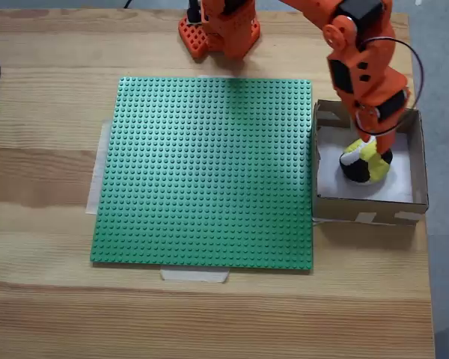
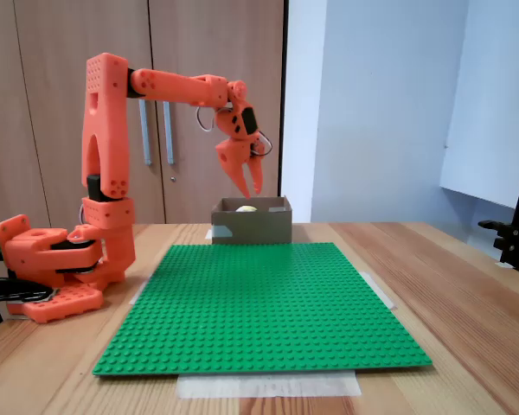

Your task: Pick the ball and put it in the box.

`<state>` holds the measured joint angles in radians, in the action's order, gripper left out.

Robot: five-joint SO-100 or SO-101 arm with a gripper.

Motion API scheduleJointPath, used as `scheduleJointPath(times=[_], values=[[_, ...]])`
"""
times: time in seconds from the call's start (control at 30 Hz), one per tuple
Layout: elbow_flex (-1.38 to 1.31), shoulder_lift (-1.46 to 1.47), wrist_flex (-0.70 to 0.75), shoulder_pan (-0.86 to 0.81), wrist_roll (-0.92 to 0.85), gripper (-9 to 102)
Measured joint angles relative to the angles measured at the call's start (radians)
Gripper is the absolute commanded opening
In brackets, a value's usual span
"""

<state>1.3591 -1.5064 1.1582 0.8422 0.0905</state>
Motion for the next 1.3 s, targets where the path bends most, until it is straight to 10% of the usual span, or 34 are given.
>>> scheduleJointPath(times=[1.3], values=[[1.005,-1.011,-0.337,-0.532,-0.092,-1]])
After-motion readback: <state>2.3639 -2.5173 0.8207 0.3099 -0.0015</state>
